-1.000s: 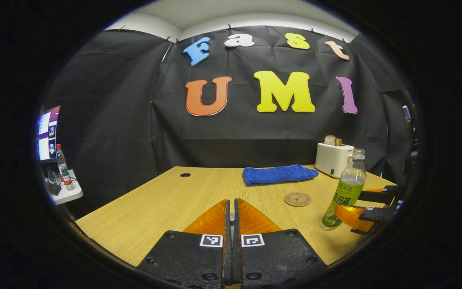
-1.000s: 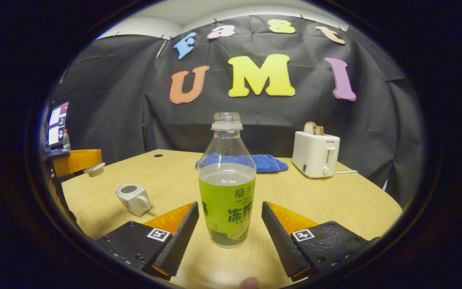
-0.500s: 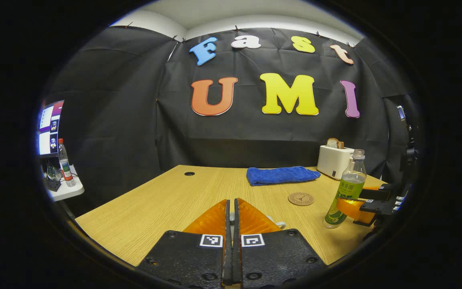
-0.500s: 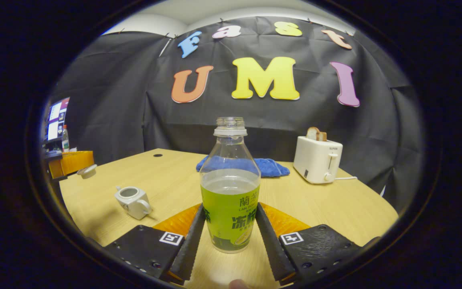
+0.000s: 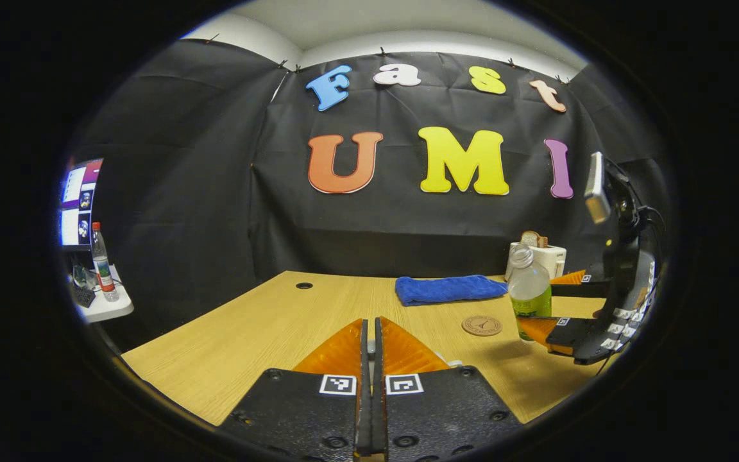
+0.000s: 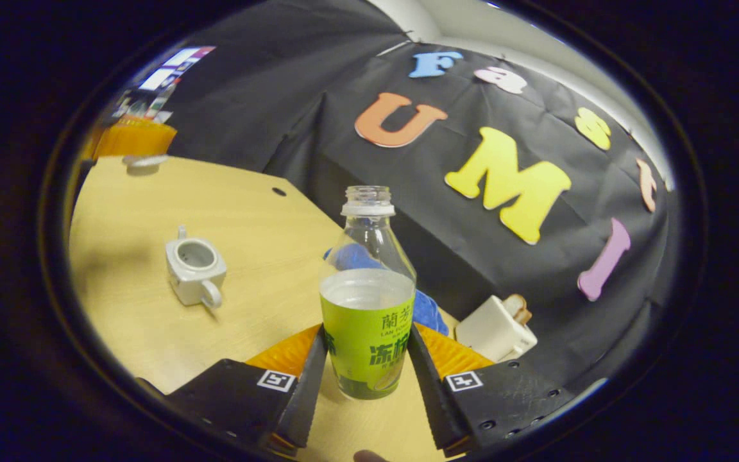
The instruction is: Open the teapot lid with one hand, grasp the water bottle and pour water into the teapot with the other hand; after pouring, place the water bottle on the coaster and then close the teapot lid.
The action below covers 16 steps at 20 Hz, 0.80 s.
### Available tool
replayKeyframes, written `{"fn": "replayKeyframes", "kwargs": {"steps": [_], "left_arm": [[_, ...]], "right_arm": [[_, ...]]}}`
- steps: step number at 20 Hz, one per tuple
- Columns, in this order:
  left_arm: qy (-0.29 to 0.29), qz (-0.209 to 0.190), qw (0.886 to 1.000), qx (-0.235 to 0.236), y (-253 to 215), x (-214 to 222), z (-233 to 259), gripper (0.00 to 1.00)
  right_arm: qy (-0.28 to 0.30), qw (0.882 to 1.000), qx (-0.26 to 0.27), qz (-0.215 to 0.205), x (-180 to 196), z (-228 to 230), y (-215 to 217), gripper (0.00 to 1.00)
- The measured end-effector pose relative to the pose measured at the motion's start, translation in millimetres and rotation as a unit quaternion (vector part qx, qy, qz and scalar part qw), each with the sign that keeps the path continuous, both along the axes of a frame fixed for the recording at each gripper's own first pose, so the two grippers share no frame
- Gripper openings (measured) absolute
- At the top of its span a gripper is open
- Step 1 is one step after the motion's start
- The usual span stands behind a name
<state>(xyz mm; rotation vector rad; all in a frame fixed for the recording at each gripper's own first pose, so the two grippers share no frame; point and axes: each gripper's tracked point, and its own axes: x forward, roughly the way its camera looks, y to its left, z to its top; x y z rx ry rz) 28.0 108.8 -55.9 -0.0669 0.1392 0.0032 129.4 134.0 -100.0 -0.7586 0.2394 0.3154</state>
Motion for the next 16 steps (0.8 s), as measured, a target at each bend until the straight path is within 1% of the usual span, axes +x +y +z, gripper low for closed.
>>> {"fn": "replayKeyframes", "kwargs": {"steps": [2, 4, 6, 9, 10, 13, 16], "left_arm": [[0.003, 0.001, 1.000, 0.001, 4.8, -1.9, -2.8, 0.02], [0.002, 0.002, 1.000, 0.001, 10.3, -1.4, -2.3, 0.02], [-0.002, 0.002, 1.000, 0.002, 15.2, -1.8, 0.0, 0.02], [-0.001, 0.003, 1.000, -0.005, 21.9, -2.5, -1.1, 0.02], [-0.001, 0.005, 1.000, -0.006, 25.4, -2.2, -1.5, 0.02], [-0.001, 0.010, 1.000, -0.007, 32.1, -3.4, -1.9, 0.02], [-0.001, 0.012, 1.000, -0.008, 35.4, -2.8, -5.0, 0.02]], "right_arm": [[-0.005, 0.998, -0.050, 0.022, 4.1, -7.5, 13.6, 0.70], [-0.014, 0.994, -0.096, 0.042, 7.4, -12.5, 23.2, 0.70], [-0.044, 0.986, -0.151, 0.057, 10.9, -9.8, 28.0, 0.70], [-0.102, 0.961, -0.244, 0.079, 15.6, -1.0, 28.9, 0.70], [-0.112, 0.954, -0.265, 0.085, 16.8, -1.1, 30.0, 0.70], [-0.125, 0.938, -0.305, 0.102, 17.1, 0.0, 34.8, 0.70], [-0.144, 0.914, -0.357, 0.129, 17.1, 0.4, 43.8, 0.70]]}}
